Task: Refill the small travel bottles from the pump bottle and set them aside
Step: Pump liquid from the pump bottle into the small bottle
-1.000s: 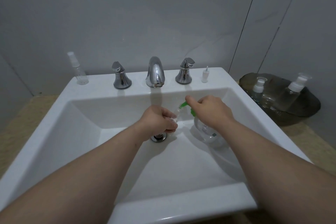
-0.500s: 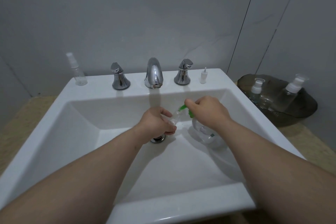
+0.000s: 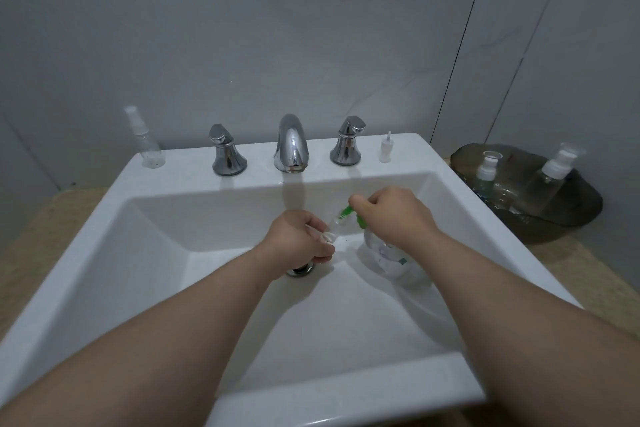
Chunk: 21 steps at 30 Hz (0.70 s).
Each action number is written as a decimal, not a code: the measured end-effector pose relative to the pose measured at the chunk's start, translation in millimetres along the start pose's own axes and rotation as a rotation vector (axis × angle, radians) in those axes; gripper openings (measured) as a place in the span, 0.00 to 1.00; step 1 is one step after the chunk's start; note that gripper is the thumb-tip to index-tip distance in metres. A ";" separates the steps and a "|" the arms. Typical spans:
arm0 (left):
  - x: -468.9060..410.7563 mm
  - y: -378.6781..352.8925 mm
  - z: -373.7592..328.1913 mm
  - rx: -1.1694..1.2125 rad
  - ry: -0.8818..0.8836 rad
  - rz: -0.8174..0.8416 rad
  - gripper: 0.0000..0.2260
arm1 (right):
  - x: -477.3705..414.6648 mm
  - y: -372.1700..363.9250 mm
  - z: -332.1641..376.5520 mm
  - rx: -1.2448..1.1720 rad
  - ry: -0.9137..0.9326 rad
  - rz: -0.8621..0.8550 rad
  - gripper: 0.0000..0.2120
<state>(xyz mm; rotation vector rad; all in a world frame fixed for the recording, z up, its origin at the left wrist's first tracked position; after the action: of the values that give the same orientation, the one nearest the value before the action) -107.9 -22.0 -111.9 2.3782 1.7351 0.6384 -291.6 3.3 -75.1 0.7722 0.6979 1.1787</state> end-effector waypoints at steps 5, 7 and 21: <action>-5.0 -0.6 2.9 0.013 -0.012 -0.012 0.12 | 3.0 -0.2 -0.8 0.022 0.011 -0.015 0.31; -7.6 -0.7 4.9 0.019 -0.012 -0.007 0.12 | 2.7 -0.5 -2.2 0.028 0.022 -0.022 0.35; -11.7 -0.8 5.8 0.013 -0.042 -0.007 0.10 | 1.0 1.0 -3.6 0.010 -0.022 -0.004 0.36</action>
<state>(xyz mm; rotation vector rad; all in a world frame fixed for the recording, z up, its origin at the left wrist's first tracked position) -109.1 -31.8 -120.5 2.3756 1.7353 0.5734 -294.8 5.0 -76.3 0.7905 0.6872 1.1625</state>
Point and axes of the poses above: each hand's wrist, its own x-axis away from the middle knuckle, its own y-axis out of the back of the hand, z = x × y, the point moved 1 cm from there along -x, towards the middle knuckle, and after that the axes turned 2 degrees about -x, right-handed, at the moved point
